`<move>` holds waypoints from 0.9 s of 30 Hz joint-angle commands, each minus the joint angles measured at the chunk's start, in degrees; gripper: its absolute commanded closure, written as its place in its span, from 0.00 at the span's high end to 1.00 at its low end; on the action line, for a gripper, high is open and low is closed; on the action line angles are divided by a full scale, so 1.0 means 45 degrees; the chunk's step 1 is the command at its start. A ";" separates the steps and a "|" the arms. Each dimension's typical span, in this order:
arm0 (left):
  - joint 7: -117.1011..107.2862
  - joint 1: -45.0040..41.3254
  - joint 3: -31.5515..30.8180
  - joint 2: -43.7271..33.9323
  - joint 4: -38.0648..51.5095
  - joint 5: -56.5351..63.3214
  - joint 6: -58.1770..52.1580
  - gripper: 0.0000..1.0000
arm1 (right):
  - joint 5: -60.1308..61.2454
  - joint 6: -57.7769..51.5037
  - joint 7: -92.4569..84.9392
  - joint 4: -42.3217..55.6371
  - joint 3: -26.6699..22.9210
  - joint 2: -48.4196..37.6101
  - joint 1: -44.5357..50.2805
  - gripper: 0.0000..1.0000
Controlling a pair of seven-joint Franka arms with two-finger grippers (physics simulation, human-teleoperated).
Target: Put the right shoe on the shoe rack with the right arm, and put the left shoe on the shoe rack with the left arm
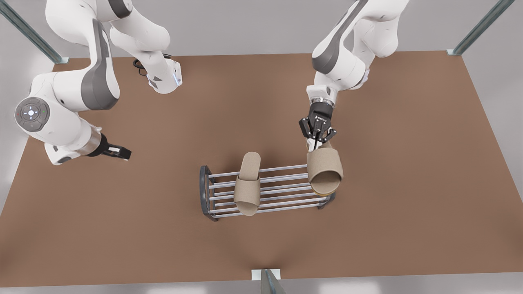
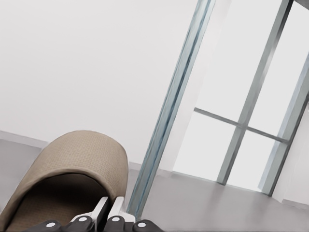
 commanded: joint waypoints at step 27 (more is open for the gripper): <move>-0.7505 -0.0263 -0.0374 0.5021 0.1034 -0.3209 -0.0209 0.21 | -0.1209 -0.1652 -0.4400 0.0896 0.0257 -0.0055 0.0877 1.00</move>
